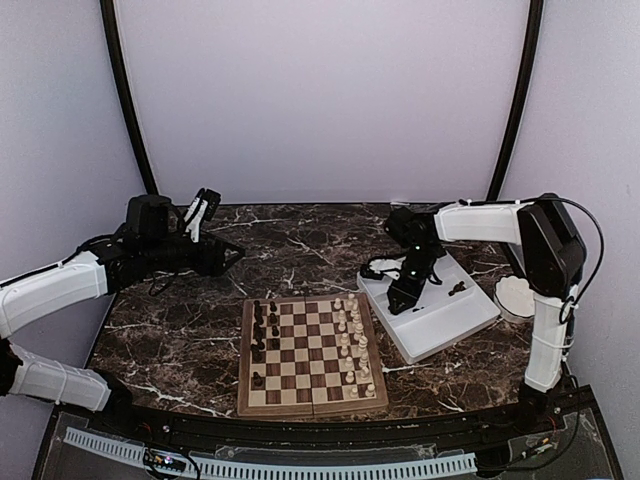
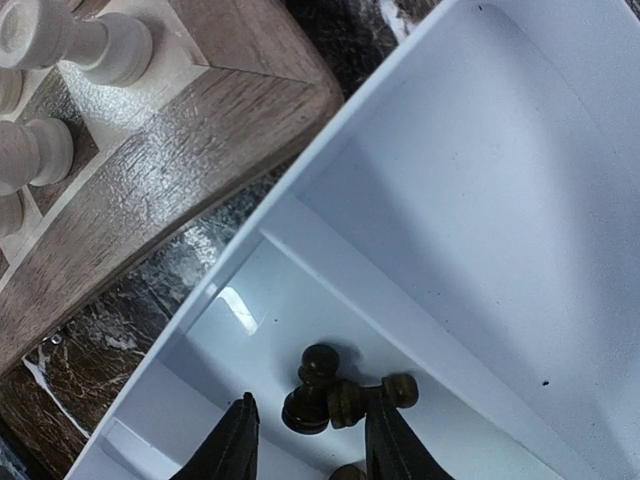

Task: Set up the chess pieces on the board
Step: Pick up the chess pile from the storage box.

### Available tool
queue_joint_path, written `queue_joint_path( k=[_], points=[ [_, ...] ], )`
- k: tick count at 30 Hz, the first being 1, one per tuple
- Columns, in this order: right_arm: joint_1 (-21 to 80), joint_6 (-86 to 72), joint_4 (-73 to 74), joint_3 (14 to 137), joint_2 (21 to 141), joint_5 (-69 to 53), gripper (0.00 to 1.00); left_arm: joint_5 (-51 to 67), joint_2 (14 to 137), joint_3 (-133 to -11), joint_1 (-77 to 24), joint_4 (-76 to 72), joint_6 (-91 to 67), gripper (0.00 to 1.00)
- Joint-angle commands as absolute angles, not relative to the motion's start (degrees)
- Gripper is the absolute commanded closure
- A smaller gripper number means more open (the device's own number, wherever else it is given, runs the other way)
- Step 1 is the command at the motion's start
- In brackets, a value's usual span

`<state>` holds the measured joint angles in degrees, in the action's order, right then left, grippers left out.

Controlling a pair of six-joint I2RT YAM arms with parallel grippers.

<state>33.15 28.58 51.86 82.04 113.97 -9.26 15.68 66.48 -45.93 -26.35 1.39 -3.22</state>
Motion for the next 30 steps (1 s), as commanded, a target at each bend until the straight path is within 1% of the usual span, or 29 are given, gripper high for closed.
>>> queue_joint_path(
  k=[1, 5, 9, 11, 18, 22, 24, 30],
  points=[
    [34.22, 27.60, 50.41, 79.38, 116.01, -3.69, 0.62, 16.30, 66.34, -47.33, -26.10, 0.74, -3.13, 0.29],
    [34.55, 27.39, 48.98, 77.92, 115.57, -1.48, 0.61, 16.48, 66.49, -47.37, -26.10, 0.63, -3.25, 0.29],
    [35.40, 27.08, 48.43, 78.28, 115.58, 0.48, 0.57, 16.54, 66.38, -47.37, -26.08, 0.49, -3.48, 0.29],
    [36.22, 27.23, 48.17, 78.15, 116.08, 1.57, 0.57, 16.59, 66.29, -47.37, -26.10, 0.45, -3.51, 0.28],
    [39.99, 27.29, 43.55, 74.88, 117.26, 9.65, 0.68, 16.15, 66.10, -47.22, -26.10, 0.35, -3.58, 0.28],
    [40.17, 28.17, 41.54, 73.12, 116.02, 13.43, 0.79, 16.01, 66.05, -47.24, -26.10, 0.31, -3.50, 0.29],
    [40.21, 28.33, 41.42, 72.57, 114.64, 12.76, 0.85, 16.19, 66.08, -47.32, -26.10, 0.24, -3.68, 0.28],
    [40.25, 29.08, 41.90, 72.72, 105.50, 8.71, 0.86, 16.12, 65.92, -47.51, -26.06, 0.18, -3.98, 0.29]
  ],
)
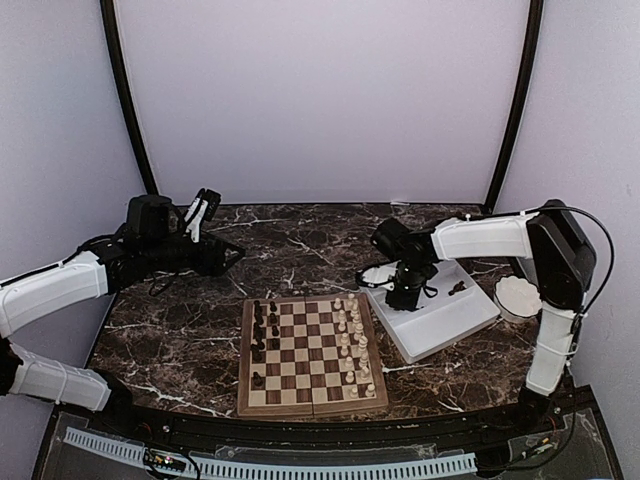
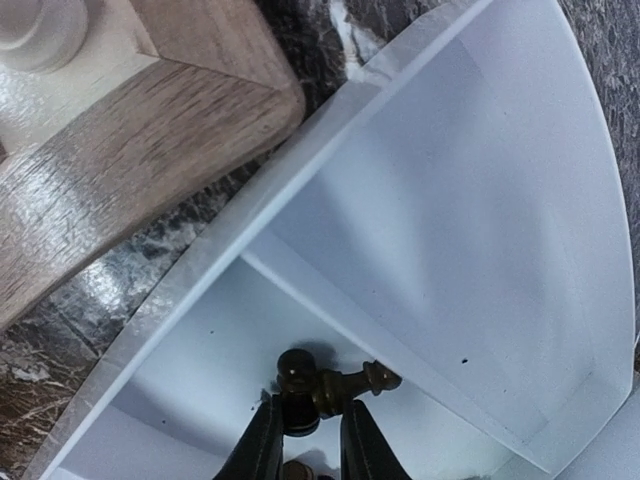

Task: Set up the chess pieces on the board
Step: Pick up the chess pile from the storage box.

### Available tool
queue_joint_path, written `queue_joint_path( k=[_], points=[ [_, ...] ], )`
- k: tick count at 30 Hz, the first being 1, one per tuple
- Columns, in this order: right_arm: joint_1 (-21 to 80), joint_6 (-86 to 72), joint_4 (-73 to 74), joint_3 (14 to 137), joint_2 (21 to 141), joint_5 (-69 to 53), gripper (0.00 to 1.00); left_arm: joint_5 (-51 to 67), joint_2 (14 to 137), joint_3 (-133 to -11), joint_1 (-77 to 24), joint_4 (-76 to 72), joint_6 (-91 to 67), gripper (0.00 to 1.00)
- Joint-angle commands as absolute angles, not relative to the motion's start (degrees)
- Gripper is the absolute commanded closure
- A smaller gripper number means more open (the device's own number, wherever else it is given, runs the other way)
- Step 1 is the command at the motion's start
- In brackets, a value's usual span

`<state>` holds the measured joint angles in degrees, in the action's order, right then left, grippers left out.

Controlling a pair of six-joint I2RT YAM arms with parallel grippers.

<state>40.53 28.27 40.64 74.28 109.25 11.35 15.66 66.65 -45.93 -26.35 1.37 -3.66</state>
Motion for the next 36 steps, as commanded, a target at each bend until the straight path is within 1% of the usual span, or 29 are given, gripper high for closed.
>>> queue_joint_path(
  k=[1, 8, 9, 14, 16, 19, 26, 27, 28, 33, 36],
  points=[
    [40.19, 29.22, 41.92, 72.77, 104.40, 8.20, 0.86, 16.09, 66.07, -47.57, -26.08, 0.18, -4.01, 0.29],
    [38.23, 29.12, 42.52, 71.81, 101.43, 3.82, 0.86, 16.37, 66.53, -48.07, -26.10, 0.18, -4.60, 0.28],
    [37.44, 28.60, 42.57, 71.81, 101.61, 2.67, 0.84, 16.46, 66.58, -48.07, -26.10, 0.18, -4.69, 0.29],
    [33.18, 25.23, 44.14, 74.28, 104.78, -5.15, 0.69, 16.36, 66.77, -48.00, -26.08, 0.18, -4.64, 0.29],
    [32.72, 25.26, 45.22, 75.31, 106.39, -6.20, 0.66, 16.36, 66.84, -47.95, -26.05, 0.22, -4.70, 0.28],
    [32.61, 24.95, 45.44, 75.85, 108.30, -7.62, 0.63, 16.20, 66.80, -47.76, -26.10, 0.18, -4.59, 0.29],
    [32.52, 24.50, 45.67, 77.89, 112.88, -10.72, 0.60, 16.12, 67.03, -47.51, -26.10, 0.18, -4.41, 0.28],
    [32.53, 24.39, 45.45, 78.09, 113.50, -10.50, 0.61, 16.15, 67.09, -47.54, -26.10, 0.18, -4.45, 0.28],
    [32.54, 24.35, 45.01, 78.13, 114.01, -9.93, 0.63, 16.21, 67.13, -47.54, -26.10, 0.18, -4.45, 0.29],
    [32.56, 25.37, 42.70, 75.26, 114.36, -5.65, 0.80, 16.62, 67.35, -47.84, -26.10, 0.18, -4.82, 0.29],
    [32.51, 26.18, 41.74, 72.44, 111.14, -5.05, 0.86, 18.25, 66.97, -48.32, -26.13, 0.18, -5.38, 0.29]
  ],
)
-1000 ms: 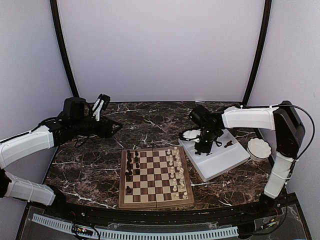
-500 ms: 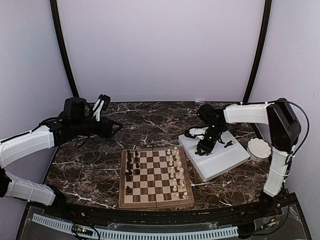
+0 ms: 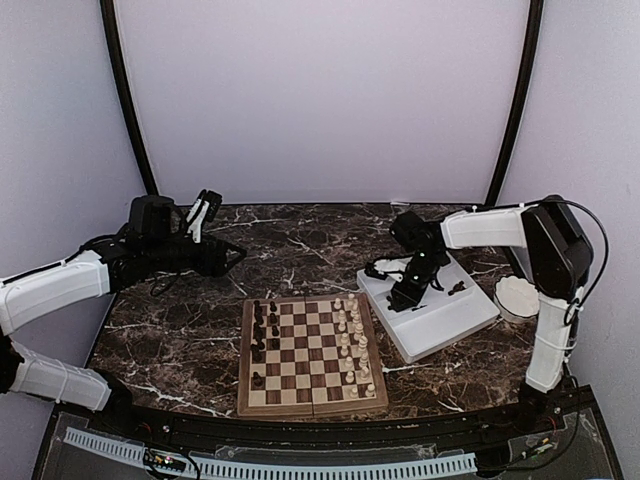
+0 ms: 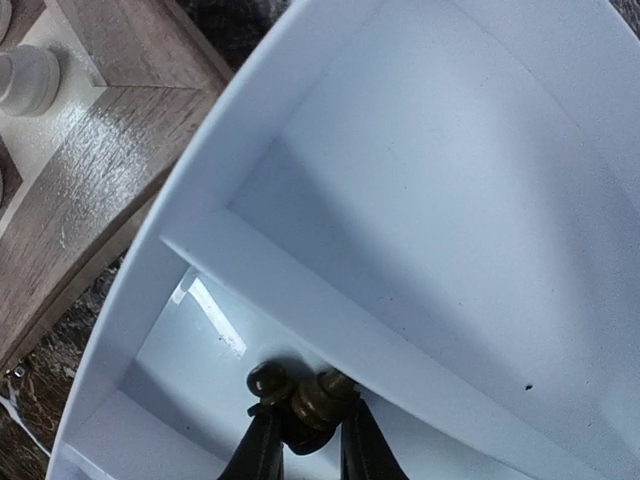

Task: Set up the chess pieces on the board
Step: Pick up the chess pile from the storage box.

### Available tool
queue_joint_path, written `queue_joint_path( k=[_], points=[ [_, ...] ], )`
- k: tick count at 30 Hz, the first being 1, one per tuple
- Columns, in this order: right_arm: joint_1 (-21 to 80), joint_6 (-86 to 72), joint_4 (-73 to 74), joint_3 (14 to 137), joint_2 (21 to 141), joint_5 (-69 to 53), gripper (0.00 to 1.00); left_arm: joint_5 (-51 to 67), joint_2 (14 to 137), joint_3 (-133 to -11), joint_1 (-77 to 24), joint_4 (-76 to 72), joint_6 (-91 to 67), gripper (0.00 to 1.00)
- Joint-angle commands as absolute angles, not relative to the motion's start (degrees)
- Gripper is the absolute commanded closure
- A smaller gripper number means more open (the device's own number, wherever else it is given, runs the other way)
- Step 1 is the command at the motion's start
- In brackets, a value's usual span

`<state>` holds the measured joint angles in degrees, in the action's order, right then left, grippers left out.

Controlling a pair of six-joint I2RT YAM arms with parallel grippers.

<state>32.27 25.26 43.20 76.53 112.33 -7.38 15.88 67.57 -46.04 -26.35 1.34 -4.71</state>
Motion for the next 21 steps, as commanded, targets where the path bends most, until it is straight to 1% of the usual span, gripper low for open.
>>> queue_joint_path(
  k=[1, 6, 10, 16, 21],
  points=[
    [32.47, 26.49, 41.57, 71.70, 109.85, -5.43, 0.88, 19.15, 66.80, -48.69, -26.20, 0.18, -5.64, 0.29],
    [32.35, 28.11, 40.16, 69.02, 103.88, -8.53, 0.90, 22.10, 67.73, -51.78, -28.15, -1.46, -8.97, 0.30],
    [32.26, 29.68, 38.81, 67.79, 100.25, -10.29, 0.90, 23.94, 71.56, -55.56, -31.43, -2.86, -14.21, 0.32],
    [31.99, 31.79, 36.72, 66.74, 95.60, -10.66, 0.91, 26.18, 83.56, -63.35, -38.79, -8.14, -24.51, 0.37],
    [32.07, 33.80, 36.95, 67.18, 91.40, -13.77, 0.90, 27.44, 96.75, -70.93, -41.45, -9.32, -34.80, 0.39]
  ],
)
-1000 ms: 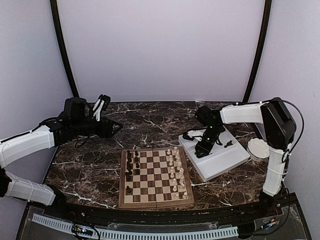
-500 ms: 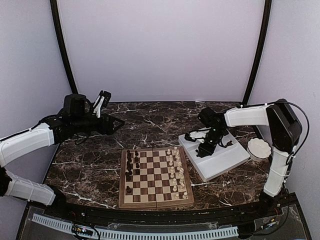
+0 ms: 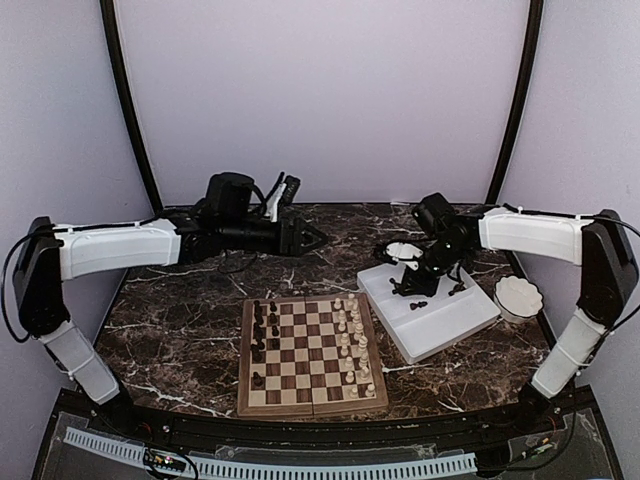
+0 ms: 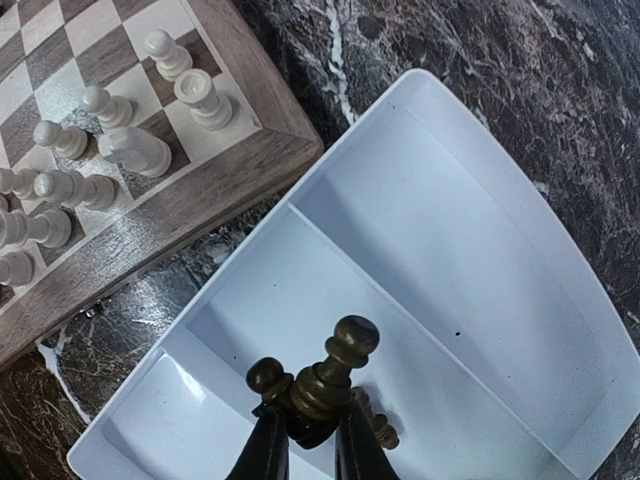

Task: Set up the chess pieces on the board
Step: Pick up the chess pile from the storage box, then pick up the pawn from the chess pile.

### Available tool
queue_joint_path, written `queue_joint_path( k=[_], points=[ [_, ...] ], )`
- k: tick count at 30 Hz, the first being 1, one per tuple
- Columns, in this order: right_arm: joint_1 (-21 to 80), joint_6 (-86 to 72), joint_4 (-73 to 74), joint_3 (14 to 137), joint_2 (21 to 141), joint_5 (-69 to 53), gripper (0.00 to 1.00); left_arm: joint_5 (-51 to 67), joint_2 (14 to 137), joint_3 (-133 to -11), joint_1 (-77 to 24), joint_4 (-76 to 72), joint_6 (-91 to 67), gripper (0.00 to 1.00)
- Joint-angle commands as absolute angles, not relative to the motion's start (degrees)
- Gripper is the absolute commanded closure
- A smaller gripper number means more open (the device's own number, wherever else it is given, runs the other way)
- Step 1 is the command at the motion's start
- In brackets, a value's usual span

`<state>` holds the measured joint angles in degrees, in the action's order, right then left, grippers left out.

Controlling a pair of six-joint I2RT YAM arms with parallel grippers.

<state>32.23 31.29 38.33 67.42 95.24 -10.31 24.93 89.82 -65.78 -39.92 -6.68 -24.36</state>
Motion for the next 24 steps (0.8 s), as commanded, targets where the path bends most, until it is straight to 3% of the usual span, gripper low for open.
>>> queue_joint_path(
  k=[1, 9, 24],
  points=[
    [32.14, 34.17, 36.97, 67.27, 90.54, -14.48, 0.90, 28.05, 98.30, -73.34, -42.05, -9.36, -35.55, 0.39],
    [34.78, 36.69, 38.71, 68.51, 87.64, -13.87, 0.90, 39.56, 113.74, -83.03, -44.96, -15.47, -44.61, 0.43],
    [37.30, 36.70, 39.85, 70.00, 87.01, -14.93, 0.90, 43.86, 121.04, -88.36, -47.57, -16.27, -47.89, 0.52]
  ],
)
